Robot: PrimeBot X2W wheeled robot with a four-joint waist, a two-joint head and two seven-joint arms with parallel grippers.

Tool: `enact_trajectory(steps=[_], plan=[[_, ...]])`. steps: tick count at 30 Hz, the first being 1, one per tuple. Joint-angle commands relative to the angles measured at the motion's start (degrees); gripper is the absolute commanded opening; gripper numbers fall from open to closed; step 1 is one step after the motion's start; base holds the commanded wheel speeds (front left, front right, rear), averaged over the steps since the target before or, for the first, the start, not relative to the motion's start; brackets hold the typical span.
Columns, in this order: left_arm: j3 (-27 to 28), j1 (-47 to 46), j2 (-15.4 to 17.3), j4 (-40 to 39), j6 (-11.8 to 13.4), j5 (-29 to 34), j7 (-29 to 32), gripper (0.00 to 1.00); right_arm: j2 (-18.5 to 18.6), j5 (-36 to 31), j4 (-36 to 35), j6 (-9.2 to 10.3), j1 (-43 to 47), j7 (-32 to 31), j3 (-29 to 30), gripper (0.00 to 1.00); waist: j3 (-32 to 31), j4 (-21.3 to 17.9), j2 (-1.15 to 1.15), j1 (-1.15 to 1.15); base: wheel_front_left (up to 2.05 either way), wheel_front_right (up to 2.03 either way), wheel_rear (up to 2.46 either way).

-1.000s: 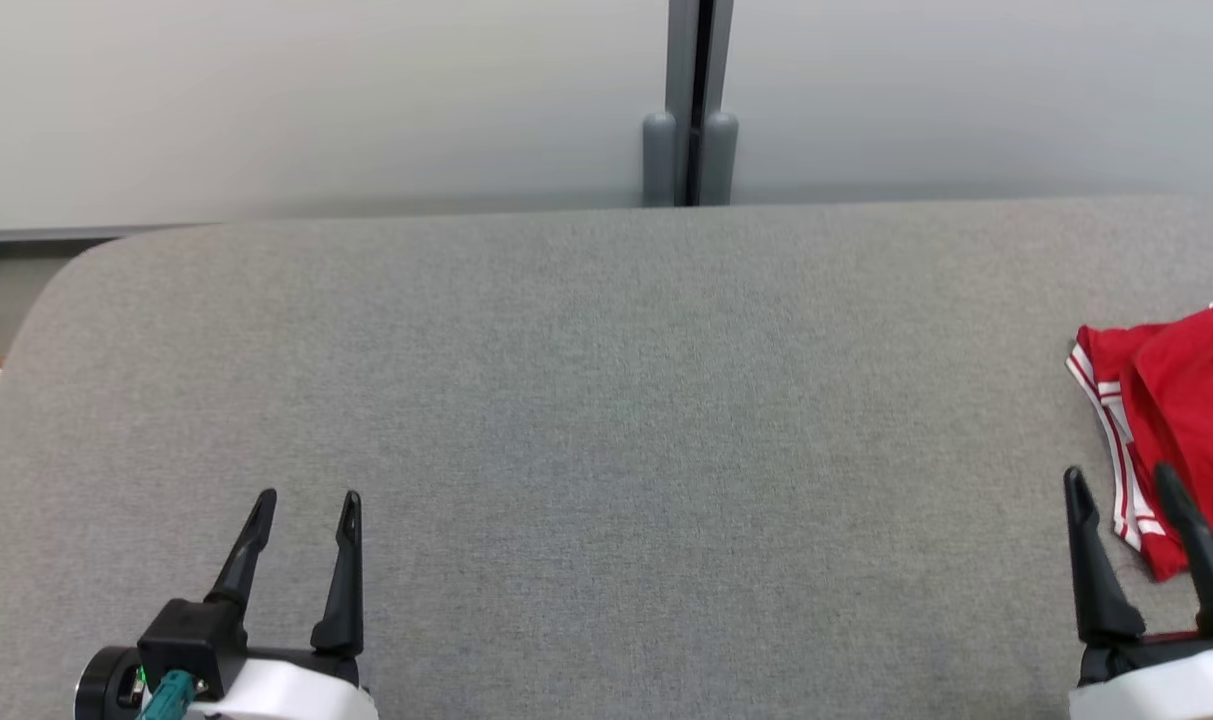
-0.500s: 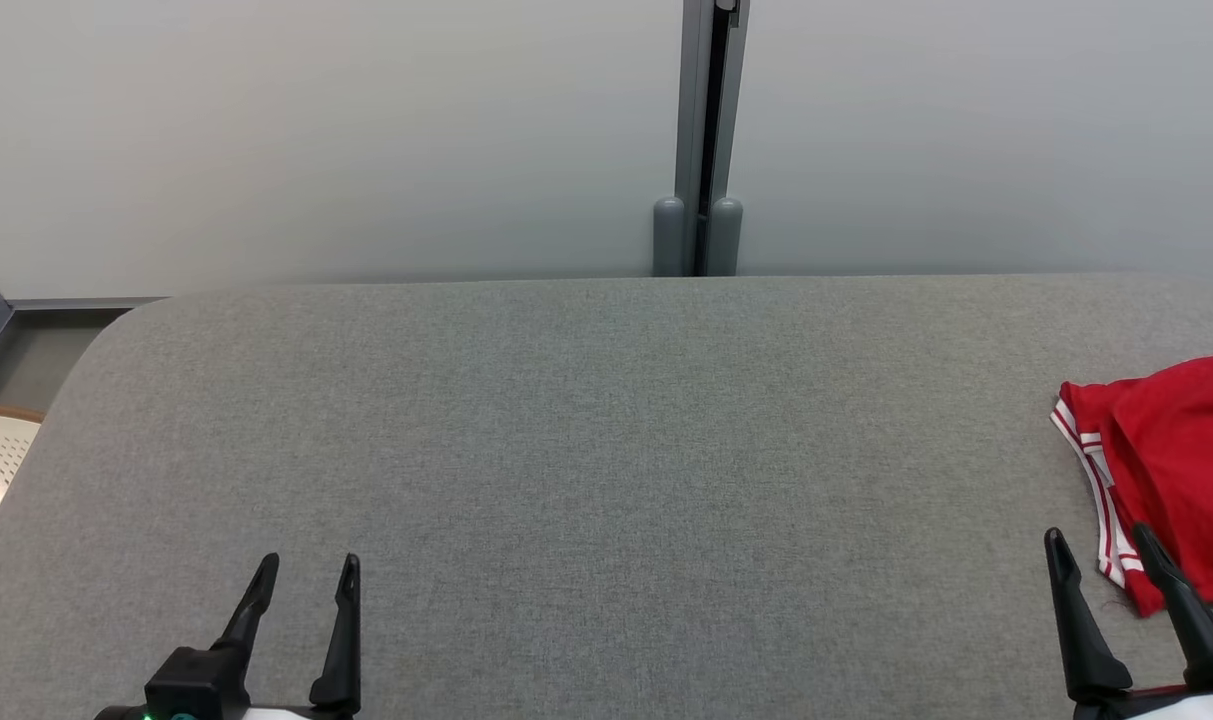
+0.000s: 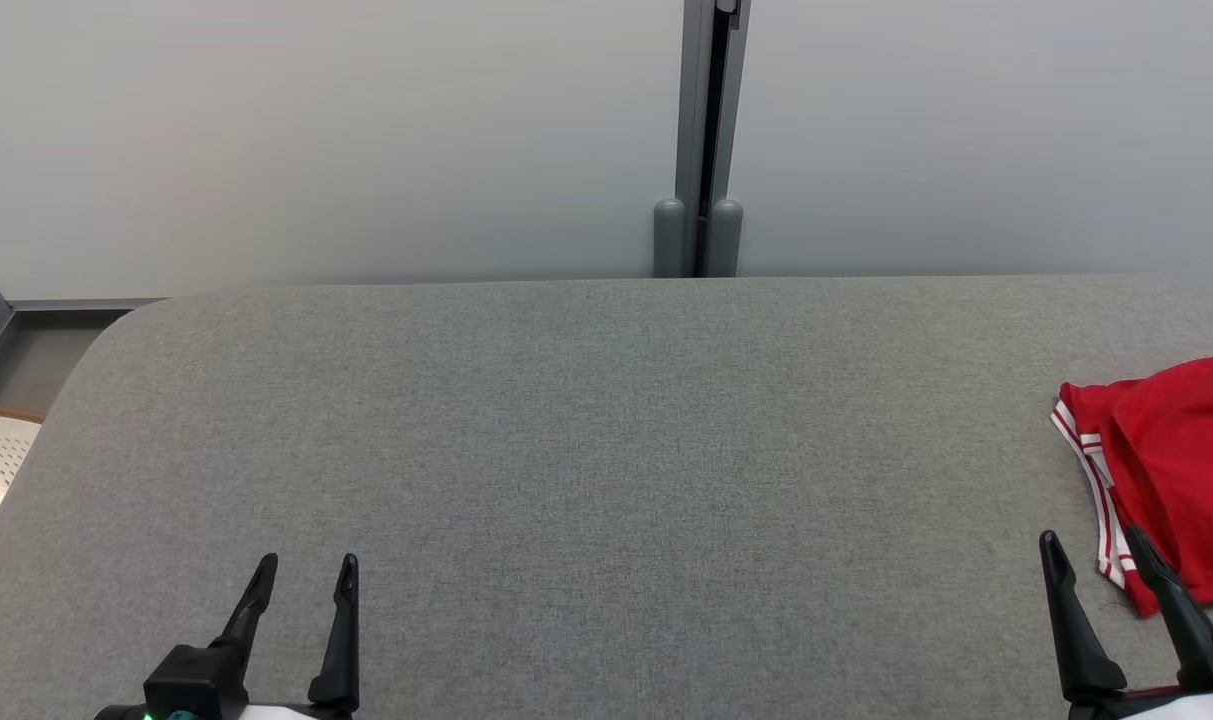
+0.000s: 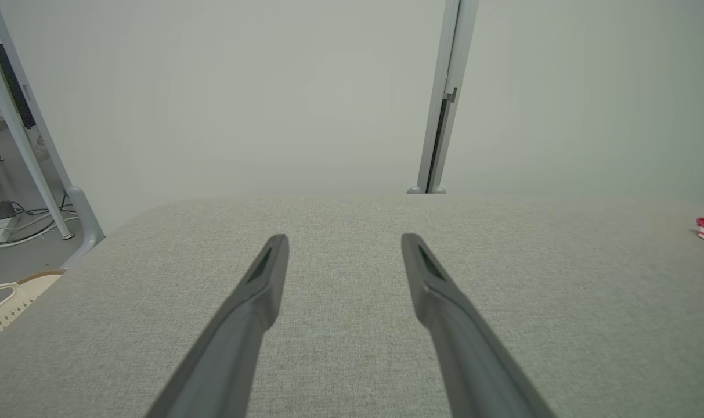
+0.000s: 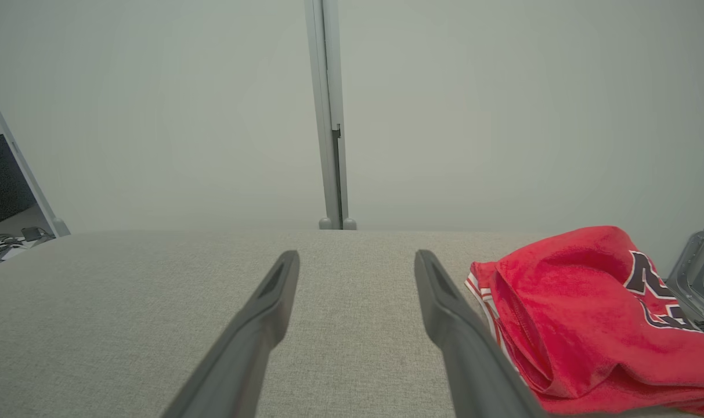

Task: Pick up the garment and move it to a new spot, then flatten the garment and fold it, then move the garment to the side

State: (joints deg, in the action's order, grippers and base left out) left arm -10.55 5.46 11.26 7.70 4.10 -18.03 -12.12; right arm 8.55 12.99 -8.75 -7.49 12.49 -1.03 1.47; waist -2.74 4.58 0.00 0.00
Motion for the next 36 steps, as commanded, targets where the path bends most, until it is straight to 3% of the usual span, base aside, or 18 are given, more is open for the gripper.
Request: enact_trajectory(steps=[1, 21, 22, 27, 36], plan=[[0.0, -0.9, 0.3, 0.1, 0.1, -0.3, -0.2, 1.0, 0.2, 0.1, 0.1, 0.0, -0.7, 0.3, 0.1, 1.0, 0.0, 0.0, 0.0, 0.0, 0.0, 0.0, 0.0], [-0.7, -1.8, 0.9, 1.1, 0.8, -0.6, 0.2, 1.0, -0.2, 0.5, 0.9, 0.0, -1.5, 0.7, -0.9, 1.0, -0.3, -0.3, 0.0, 0.0, 0.0, 0.0, 0.0], [-0.8, -1.0, 0.6, 1.1, 0.6, -0.3, 0.1, 0.0, -0.3, 0.2, 0.8, 0.0, -0.9, 0.5, -0.9, 0.0, -0.3, -0.3, 0.0, 0.0, 0.0, 0.0, 0.0], [-0.9, 0.0, -0.3, 2.7, 0.3, -1.1, 0.3, 0.0, -1.0, 1.1, 2.7, 0.0, -0.3, 0.5, -1.1, 0.0, -0.3, -0.3, 0.0, 0.0, 0.0, 0.0, 0.0], [1.4, -1.6, -1.3, 3.2, -1.1, -10.2, 2.6, 0.0, -1.2, 11.2, 5.1, 0.0, -2.7, 0.0, -0.7, 0.0, 0.0, -0.6, 0.0, 0.0, 0.0, 0.0, 0.0]])
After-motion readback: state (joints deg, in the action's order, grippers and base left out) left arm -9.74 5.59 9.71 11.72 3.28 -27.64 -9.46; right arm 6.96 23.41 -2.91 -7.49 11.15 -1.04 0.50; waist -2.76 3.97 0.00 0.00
